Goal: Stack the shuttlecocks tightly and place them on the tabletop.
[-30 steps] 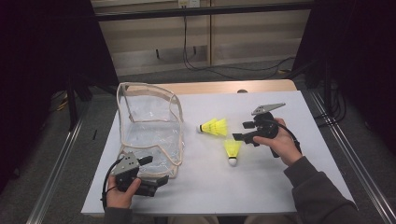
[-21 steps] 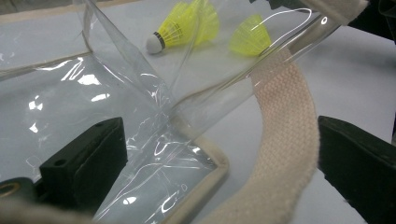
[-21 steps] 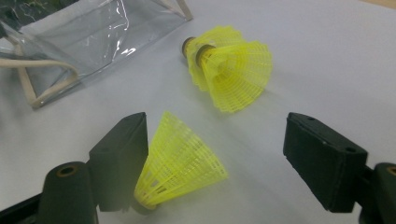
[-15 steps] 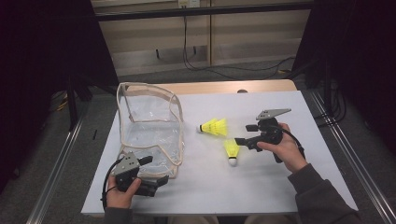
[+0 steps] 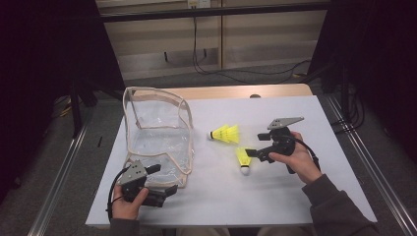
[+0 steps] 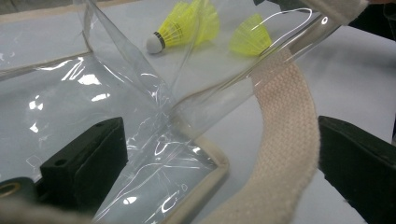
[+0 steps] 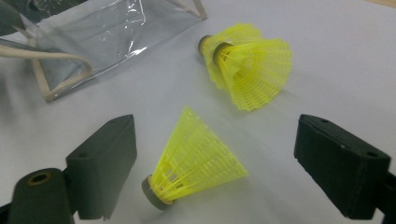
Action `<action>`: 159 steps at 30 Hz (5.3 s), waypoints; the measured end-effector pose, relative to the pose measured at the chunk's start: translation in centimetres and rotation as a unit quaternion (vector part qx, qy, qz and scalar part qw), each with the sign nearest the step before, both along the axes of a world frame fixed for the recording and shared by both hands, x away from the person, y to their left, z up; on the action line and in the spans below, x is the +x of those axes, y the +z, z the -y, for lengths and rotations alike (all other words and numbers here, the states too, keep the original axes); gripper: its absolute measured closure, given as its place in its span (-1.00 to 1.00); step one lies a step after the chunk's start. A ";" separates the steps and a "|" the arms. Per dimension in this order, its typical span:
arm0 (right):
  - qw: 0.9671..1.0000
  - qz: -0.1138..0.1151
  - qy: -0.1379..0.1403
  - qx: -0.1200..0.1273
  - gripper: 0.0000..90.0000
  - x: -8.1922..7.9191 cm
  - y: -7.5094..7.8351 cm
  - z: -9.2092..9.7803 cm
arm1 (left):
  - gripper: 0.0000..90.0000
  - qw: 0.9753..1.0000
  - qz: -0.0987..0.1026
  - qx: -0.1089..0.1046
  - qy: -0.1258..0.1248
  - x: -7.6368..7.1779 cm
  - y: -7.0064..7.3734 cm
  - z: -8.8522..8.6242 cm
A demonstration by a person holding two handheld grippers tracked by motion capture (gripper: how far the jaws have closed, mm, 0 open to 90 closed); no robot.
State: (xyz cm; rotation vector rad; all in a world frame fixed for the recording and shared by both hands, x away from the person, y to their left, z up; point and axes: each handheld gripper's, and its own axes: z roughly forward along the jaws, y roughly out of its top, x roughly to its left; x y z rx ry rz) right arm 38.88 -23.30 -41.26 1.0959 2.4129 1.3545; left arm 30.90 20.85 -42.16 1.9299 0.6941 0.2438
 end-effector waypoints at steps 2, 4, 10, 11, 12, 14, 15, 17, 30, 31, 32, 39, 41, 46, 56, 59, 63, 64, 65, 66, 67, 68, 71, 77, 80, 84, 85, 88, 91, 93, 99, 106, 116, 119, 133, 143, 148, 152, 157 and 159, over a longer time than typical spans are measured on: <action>1.000 -0.002 0.010 0.003 -0.75 -0.2 -0.1 -0.2 | -0.92 1.000 0.000 0.002 0.000 0.0 0.0 0.0; 1.000 -0.001 0.020 0.000 -0.75 -0.3 -0.2 -0.6 | -0.92 1.000 0.000 0.000 0.000 0.1 0.0 0.0; 0.999 0.002 0.038 -0.006 -0.62 -0.5 -0.4 -1.2 | -0.92 1.000 0.000 0.001 0.002 0.1 0.0 0.1; 0.999 0.002 0.039 -0.006 -0.61 -0.5 -0.4 -1.2 | -0.92 1.000 0.001 0.000 0.001 0.1 0.0 0.0; 0.999 0.003 0.039 -0.008 -0.57 -0.5 -0.5 -1.2 | -0.92 1.000 0.000 0.001 0.001 0.1 0.0 0.1; 0.999 0.002 0.043 -0.007 -0.51 -0.5 -0.7 -1.3 | -0.92 1.000 0.000 0.002 0.001 0.1 0.0 0.1; 0.999 0.001 0.044 -0.008 -0.48 -0.5 -0.7 -1.3 | -0.92 1.000 0.001 0.002 0.001 0.1 0.0 0.1; 0.999 0.001 0.051 -0.011 -0.39 -0.5 -0.9 -1.4 | -0.92 1.000 0.001 0.002 0.001 0.1 0.0 0.1; 0.998 -0.002 0.051 -0.028 -0.27 -0.4 -1.7 -1.6 | -0.92 1.000 0.000 0.001 0.002 0.0 0.0 0.0; 0.998 -0.002 0.052 -0.028 -0.24 -0.4 -1.7 -1.6 | -0.92 1.000 0.001 0.001 0.001 0.0 0.0 0.0; 0.998 -0.001 0.053 -0.028 -0.23 -0.4 -1.7 -1.6 | -0.92 1.000 0.000 0.001 0.001 0.0 0.0 0.0; 0.998 0.003 0.054 -0.032 -0.15 -0.4 -2.0 -1.6 | -0.92 1.000 0.000 0.000 0.001 0.1 0.0 0.0; 0.998 0.002 0.053 -0.032 -0.16 -0.4 -2.0 -1.6 | -0.92 1.000 0.000 0.000 0.001 0.1 0.0 0.0; 0.998 0.004 0.053 -0.033 -0.21 -0.4 -2.1 -1.7 | -0.92 1.000 -0.001 -0.001 0.000 0.1 0.0 0.0; 0.997 0.011 0.062 -0.047 -0.06 -0.4 -2.4 -2.0 | -0.92 1.000 -0.002 0.000 0.000 0.0 0.0 -0.1; 0.997 0.016 0.067 -0.046 0.08 -0.5 -2.2 -2.0 | -0.92 1.000 -0.001 -0.001 0.001 0.0 0.0 0.0; 0.996 0.017 0.076 -0.043 0.22 -0.6 -2.2 -1.9 | -0.92 1.000 0.000 0.000 0.001 -0.1 0.0 -0.1; 0.996 0.018 0.077 -0.042 0.24 -0.6 -2.2 -1.9 | -0.92 1.000 0.001 0.000 0.002 -0.1 0.0 -0.1; 0.996 0.018 0.078 -0.040 0.30 -0.6 -2.1 -1.9 | -0.91 1.000 0.001 -0.001 0.002 -0.1 0.0 -0.1; 0.996 0.018 0.079 -0.038 0.36 -0.6 -2.1 -1.8 | -0.91 1.000 0.001 -0.001 0.003 -0.2 0.0 -0.1; 0.996 0.019 0.079 -0.034 0.40 -0.6 -2.0 -1.8 | -0.91 1.000 0.001 -0.003 0.004 -0.2 0.0 -0.1; 0.996 0.019 0.079 -0.032 0.43 -0.7 -1.9 -1.7 | -0.91 1.000 0.001 -0.002 0.004 -0.2 0.0 -0.1; 0.996 0.019 0.081 -0.027 0.48 -0.8 -1.7 -1.7 | -0.91 1.000 0.001 -0.001 0.005 -0.3 0.0 -0.1; 0.996 0.019 0.080 -0.023 0.43 -1.0 -1.3 -1.5 | -0.91 1.000 0.000 0.001 0.007 -0.3 0.0 -0.1; 0.996 0.021 0.080 -0.025 0.42 -1.2 -1.1 -1.4 | -0.91 1.000 0.001 0.000 0.006 -0.3 0.0 -0.1; 0.996 0.022 0.085 -0.031 0.43 -1.5 -0.8 -1.3 | -0.91 1.000 0.001 0.000 0.005 -0.3 0.0 -0.1; 0.996 0.021 0.086 -0.030 0.43 -1.6 -0.7 -1.2 | -0.91 1.000 0.000 -0.001 0.006 -0.3 0.0 -0.1; 0.995 0.018 0.089 -0.031 0.46 -1.8 -0.6 -1.1 | -0.91 1.000 0.000 0.001 0.006 -0.3 0.1 -0.1; 0.995 0.018 0.088 -0.033 0.49 -1.9 -0.6 -0.9 | -0.91 1.000 0.002 0.001 0.005 -0.3 0.1 -0.1; 0.995 0.021 0.088 -0.042 0.49 -2.0 -0.6 -0.8 | -0.91 1.000 0.000 0.004 0.006 -0.2 0.1 -0.1; 0.995 0.015 0.086 -0.042 0.57 -2.2 -0.6 -0.3 | -0.92 1.000 0.001 0.002 0.004 -0.1 0.1 -0.1; 0.995 0.009 0.090 -0.039 0.64 -2.5 -0.5 0.0 | -0.92 1.000 0.001 0.002 0.004 -0.1 0.1 -0.1; 0.995 0.010 0.101 -0.026 0.80 -2.7 -0.3 0.2 | -0.92 1.000 0.002 0.001 0.003 -0.1 0.1 0.0; 0.995 0.015 0.099 -0.026 0.84 -2.7 -0.1 0.0 | -0.92 1.000 0.002 0.000 0.003 -0.1 0.1 0.0; 0.996 0.062 0.056 -0.012 0.97 -2.2 0.0 -0.7 | -0.92 1.000 0.002 -0.002 0.004 -0.1 0.0 0.0; 0.996 0.075 0.046 -0.010 0.97 -2.0 -0.2 -1.3 | -0.92 1.000 0.003 -0.002 0.005 -0.2 0.0 0.0; 0.996 0.070 0.061 -0.018 0.96 -2.0 -0.6 -1.9 | -0.92 1.000 0.003 -0.001 0.005 -0.2 0.0 0.0; 0.995 0.070 0.066 -0.019 0.96 -2.1 -0.6 -2.3 | -0.92 1.000 0.003 -0.002 0.004 -0.2 0.0 0.0; 0.995 0.068 0.068 -0.021 0.93 -2.2 -0.6 -2.2 | -0.92 1.000 0.002 -0.003 0.004 -0.2 0.0 0.0; 0.995 0.066 0.067 -0.019 0.93 -2.2 -0.7 -2.1 | -0.92 1.000 0.003 -0.002 0.003 -0.2 0.0 0.0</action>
